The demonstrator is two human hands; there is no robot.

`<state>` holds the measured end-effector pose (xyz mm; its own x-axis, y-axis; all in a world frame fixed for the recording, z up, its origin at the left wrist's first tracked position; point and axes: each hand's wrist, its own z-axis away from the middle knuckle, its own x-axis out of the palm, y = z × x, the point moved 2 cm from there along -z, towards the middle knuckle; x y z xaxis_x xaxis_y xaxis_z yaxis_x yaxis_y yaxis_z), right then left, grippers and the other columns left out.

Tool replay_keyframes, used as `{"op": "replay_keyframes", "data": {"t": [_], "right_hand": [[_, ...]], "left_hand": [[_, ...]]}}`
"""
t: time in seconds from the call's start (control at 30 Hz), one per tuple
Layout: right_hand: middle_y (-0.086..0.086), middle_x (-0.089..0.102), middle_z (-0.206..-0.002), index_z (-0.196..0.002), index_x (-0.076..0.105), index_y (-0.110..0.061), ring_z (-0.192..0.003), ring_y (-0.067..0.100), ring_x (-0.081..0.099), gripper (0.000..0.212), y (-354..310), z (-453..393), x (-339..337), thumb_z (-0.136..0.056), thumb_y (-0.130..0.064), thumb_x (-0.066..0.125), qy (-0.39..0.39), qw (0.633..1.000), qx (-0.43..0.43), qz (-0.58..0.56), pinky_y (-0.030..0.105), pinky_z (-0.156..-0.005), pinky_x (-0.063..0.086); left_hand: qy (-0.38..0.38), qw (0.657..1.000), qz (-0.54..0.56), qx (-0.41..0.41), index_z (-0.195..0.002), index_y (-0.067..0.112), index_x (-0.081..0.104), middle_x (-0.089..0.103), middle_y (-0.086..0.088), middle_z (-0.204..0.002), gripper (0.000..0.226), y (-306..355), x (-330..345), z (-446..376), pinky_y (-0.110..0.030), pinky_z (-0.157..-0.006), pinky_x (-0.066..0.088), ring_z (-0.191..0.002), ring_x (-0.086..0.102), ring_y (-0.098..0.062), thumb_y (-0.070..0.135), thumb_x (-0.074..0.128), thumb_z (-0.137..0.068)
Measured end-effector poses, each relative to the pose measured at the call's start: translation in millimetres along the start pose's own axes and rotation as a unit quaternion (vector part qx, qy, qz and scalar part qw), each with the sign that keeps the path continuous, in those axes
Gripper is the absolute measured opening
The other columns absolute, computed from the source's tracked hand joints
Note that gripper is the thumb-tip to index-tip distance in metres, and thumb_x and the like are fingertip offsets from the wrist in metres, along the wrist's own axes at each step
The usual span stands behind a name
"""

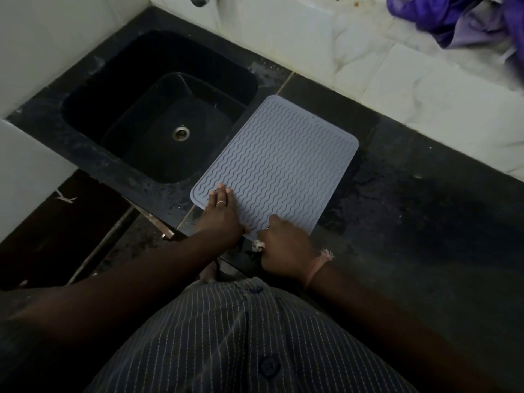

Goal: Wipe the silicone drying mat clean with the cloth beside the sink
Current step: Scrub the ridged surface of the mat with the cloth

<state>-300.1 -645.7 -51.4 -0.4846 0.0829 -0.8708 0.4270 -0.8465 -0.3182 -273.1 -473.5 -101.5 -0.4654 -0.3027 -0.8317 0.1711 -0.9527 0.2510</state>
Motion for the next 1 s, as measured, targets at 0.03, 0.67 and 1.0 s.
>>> {"op": "replay_keyframes", "data": {"t": [0.03, 0.67, 1.0], "right_hand": [[0.007, 0.046, -0.104, -0.094, 0.068, -0.016, -0.087, 0.028, 0.056, 0.021, 0.8, 1.7, 3.4, -0.081, -0.031, 0.061, -0.006, 1.000, 0.001, -0.004, 0.038, -0.063, 0.050], [0.001, 0.046, -0.105, -0.112, 0.070, -0.021, -0.085, 0.024, 0.055, 0.031, -8.3, -37.8, 21.5, -0.083, -0.021, 0.058, 0.097, 0.992, -0.052, -0.061, 0.040, -0.060, 0.051], [0.008, 0.050, -0.110, -0.105, 0.071, -0.014, -0.087, 0.030, 0.059, 0.018, -47.4, -87.9, 12.1, -0.089, -0.017, 0.062, 0.109, 0.988, -0.110, 0.006, 0.044, -0.063, 0.054]], "left_hand": [[0.004, 1.000, -0.001, 0.001, -0.160, 0.003, -0.011, -0.017, -0.018, -0.168, 0.115, -0.3, 0.0, 0.2, -0.043, -0.126, 0.004, -0.156, -0.013, -0.035, 0.053, 0.067, -0.091], [0.154, 0.984, 0.046, -0.082, -0.137, 0.024, 0.057, 0.055, -0.010, -0.133, 0.041, -72.2, -41.3, 2.2, -0.040, -0.091, 0.052, -0.122, 0.054, -0.028, 0.030, 0.061, -0.096], [0.142, 0.989, 0.014, -0.032, -0.118, 0.022, 0.072, 0.063, -0.009, -0.111, 0.024, -81.8, -45.7, -8.5, -0.031, -0.077, 0.049, -0.103, 0.064, -0.023, 0.030, 0.056, -0.101]]}}
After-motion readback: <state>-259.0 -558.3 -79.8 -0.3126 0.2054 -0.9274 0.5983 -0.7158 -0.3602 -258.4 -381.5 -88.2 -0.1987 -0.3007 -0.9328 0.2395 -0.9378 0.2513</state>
